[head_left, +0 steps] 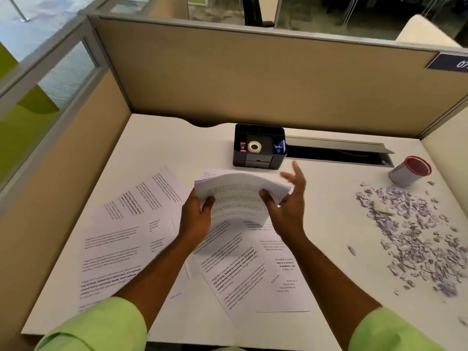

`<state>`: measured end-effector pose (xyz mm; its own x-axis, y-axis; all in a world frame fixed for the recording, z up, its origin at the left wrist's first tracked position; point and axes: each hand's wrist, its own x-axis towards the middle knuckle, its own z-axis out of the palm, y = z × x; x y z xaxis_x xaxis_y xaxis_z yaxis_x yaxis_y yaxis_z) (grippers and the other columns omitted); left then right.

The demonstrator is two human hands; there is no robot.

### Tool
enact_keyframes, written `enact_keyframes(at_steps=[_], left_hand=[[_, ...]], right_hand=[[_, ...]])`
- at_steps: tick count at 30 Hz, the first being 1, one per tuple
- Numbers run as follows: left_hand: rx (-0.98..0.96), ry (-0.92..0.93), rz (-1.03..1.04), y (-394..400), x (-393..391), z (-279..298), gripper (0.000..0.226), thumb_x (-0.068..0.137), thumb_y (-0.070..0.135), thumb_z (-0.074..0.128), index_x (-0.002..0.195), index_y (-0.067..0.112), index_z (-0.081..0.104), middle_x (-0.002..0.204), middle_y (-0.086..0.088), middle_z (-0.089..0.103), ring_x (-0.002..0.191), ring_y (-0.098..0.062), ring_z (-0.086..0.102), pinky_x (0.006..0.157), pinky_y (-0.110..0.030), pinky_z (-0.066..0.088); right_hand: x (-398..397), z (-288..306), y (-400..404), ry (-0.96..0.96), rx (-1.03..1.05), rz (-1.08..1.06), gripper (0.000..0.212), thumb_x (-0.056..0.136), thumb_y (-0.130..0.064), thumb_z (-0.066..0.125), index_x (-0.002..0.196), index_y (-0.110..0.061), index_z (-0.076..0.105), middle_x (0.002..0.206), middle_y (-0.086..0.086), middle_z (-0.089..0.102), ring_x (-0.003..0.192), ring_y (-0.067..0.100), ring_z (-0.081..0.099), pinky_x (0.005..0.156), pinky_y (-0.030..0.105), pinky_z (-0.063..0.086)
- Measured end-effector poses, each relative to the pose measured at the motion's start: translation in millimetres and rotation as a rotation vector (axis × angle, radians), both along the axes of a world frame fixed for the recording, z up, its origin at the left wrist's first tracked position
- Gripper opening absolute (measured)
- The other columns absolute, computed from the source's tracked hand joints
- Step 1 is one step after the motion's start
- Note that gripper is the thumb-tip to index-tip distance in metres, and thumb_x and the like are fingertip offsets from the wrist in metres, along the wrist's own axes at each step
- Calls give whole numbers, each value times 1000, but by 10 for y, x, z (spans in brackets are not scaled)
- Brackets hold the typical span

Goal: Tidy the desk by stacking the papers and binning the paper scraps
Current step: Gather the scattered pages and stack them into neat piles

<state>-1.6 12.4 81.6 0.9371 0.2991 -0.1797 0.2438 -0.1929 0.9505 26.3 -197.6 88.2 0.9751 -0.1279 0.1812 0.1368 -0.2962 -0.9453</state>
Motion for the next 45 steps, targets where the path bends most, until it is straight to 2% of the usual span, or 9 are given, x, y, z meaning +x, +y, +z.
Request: enact_keyframes(at_steps=[5,10,15,20,23,28,31,40,45], left_hand=[[38,-22,7,-36,31,65,29,100,18,54,128,23,52,110,2,64,103,-17,63,82,-30,58],[-5,-25,6,-22,-128,18,35,98,19,56,132,24,49,112,6,62,102,-11,62,75,-14,53],[-7,79,-107,-11,-357,-223,40,96,15,58,130,32,47,118,6,61,111,-15,60,79,-21,57],[110,48,0,30,-271,-78,23,99,16,54,118,27,52,106,5,63,96,-14,63,79,-32,59],[167,22,47,166,-223,-43,21,99,15,53,119,23,51,105,4,63,88,-9,64,70,-25,58],[110,164,160,451,-290,-306,36,97,13,55,132,21,49,122,-6,63,104,-26,64,87,-47,57],[51,248,218,592,-403,-487,41,97,9,55,136,18,48,128,-9,61,110,-28,61,90,-42,54],[48,349,210,784,-436,-733,40,96,1,54,135,10,50,130,-14,59,115,-32,58,82,-33,49],[46,370,185,813,-379,-796,40,97,2,53,135,12,50,129,-14,60,114,-32,59,83,-37,52]], right_hand=[[41,-187,22,344,99,0,25,99,-19,65,124,-21,67,113,4,74,102,23,71,88,43,63],[-123,-212,3,339,114,-36,23,99,-20,66,122,-18,70,109,-1,74,97,17,71,82,33,62],[-321,-371,8,400,-5,30,21,103,-15,58,116,-29,66,107,-6,73,100,19,70,79,33,63],[-312,-236,65,335,9,8,16,104,-20,58,119,-23,64,106,-8,71,96,12,70,73,22,61],[-299,-232,57,318,-8,27,37,101,-40,57,132,-19,53,117,-9,68,104,6,67,84,29,60],[-391,-609,-71,454,-333,40,80,91,-73,41,145,-15,46,143,7,54,128,22,53,106,35,45],[-526,-918,-150,673,-555,133,76,93,-57,62,151,-14,38,154,11,41,141,29,41,117,43,36],[-953,-1256,-20,755,-942,109,127,63,-79,75,157,-17,17,155,6,26,143,30,28,112,54,39],[-957,-1284,39,705,-974,77,113,62,-71,83,146,-14,33,139,6,41,126,24,42,102,39,49]])
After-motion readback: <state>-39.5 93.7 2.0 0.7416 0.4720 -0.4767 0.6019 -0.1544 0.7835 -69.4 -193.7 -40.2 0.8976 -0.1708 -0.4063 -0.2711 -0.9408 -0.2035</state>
